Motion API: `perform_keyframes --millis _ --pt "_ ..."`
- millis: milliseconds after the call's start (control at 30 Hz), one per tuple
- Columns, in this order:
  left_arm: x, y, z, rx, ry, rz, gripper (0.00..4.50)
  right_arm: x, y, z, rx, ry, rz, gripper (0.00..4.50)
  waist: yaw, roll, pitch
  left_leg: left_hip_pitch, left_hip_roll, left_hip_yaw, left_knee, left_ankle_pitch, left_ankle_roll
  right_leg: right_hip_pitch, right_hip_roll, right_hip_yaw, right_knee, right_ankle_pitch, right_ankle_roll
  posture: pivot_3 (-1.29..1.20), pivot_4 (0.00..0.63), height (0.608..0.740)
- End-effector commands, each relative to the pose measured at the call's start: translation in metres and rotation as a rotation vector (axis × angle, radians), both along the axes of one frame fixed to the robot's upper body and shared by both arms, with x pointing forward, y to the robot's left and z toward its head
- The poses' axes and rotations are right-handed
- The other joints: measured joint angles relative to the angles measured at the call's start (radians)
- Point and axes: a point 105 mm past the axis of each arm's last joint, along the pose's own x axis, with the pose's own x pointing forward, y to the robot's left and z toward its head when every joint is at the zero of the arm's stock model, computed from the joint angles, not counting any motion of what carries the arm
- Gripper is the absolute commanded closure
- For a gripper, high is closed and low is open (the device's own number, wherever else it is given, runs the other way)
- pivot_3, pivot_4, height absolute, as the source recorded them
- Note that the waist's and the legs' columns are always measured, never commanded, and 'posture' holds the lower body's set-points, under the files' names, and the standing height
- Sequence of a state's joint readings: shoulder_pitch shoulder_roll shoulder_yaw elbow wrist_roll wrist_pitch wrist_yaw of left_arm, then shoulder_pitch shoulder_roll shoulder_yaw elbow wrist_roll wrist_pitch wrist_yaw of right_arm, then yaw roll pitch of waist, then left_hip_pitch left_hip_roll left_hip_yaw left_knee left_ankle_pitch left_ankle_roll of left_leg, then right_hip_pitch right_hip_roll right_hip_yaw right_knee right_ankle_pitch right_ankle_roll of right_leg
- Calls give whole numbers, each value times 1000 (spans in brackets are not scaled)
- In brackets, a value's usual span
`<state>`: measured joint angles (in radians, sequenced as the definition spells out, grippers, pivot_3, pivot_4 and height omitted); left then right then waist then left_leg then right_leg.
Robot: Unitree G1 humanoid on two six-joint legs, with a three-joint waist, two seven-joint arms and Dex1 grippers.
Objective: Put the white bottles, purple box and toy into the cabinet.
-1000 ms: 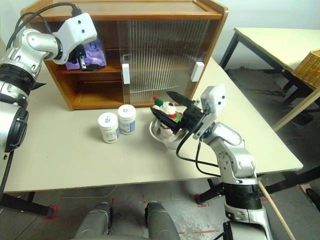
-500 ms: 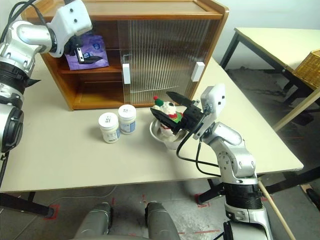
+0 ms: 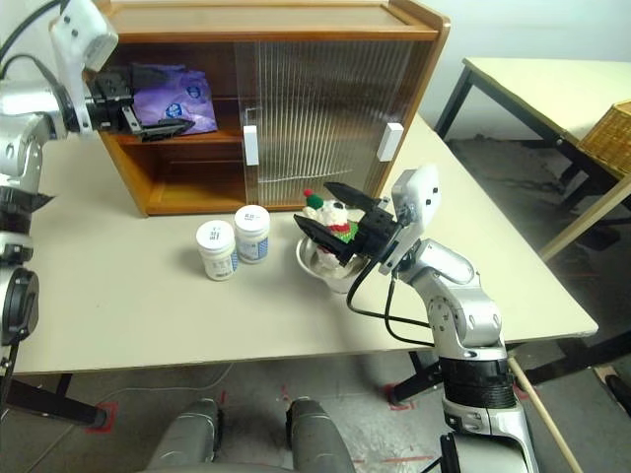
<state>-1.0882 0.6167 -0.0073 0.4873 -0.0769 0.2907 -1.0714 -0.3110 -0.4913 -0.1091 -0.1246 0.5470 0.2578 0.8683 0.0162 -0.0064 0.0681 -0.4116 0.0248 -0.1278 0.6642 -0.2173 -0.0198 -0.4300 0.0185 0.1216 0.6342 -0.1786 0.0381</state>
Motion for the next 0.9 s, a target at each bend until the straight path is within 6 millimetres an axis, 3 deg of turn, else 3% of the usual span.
perform_keyframes --millis 33,333,533,900 --pt "-8 3 -1 -79 36 16 1282 0 -1 1 -15 2 3 0 3 0 0 2 0 0 0 0 0 2 0 0 0 0 0 39 70 740" --pt "-5 -3 -36 -378 66 194 4453 -1 -1 0 -14 7 4 0 2 0 0 13 1 -2 -2 -8 -13 11 -1 2 -1 -1 1 36 76 740" --pt "13 5 -61 -483 32 375 4453 -1 -1 0 -12 7 0 0 3 -1 0 14 1 -2 -2 -8 -13 11 -2 2 -2 -1 1 26 81 740" --pt "18 10 -81 -521 19 490 4453 -3 -3 0 -13 8 -12 0 2 -2 1 13 0 -1 -4 -6 -10 11 -1 2 -4 -2 3 15 82 740"
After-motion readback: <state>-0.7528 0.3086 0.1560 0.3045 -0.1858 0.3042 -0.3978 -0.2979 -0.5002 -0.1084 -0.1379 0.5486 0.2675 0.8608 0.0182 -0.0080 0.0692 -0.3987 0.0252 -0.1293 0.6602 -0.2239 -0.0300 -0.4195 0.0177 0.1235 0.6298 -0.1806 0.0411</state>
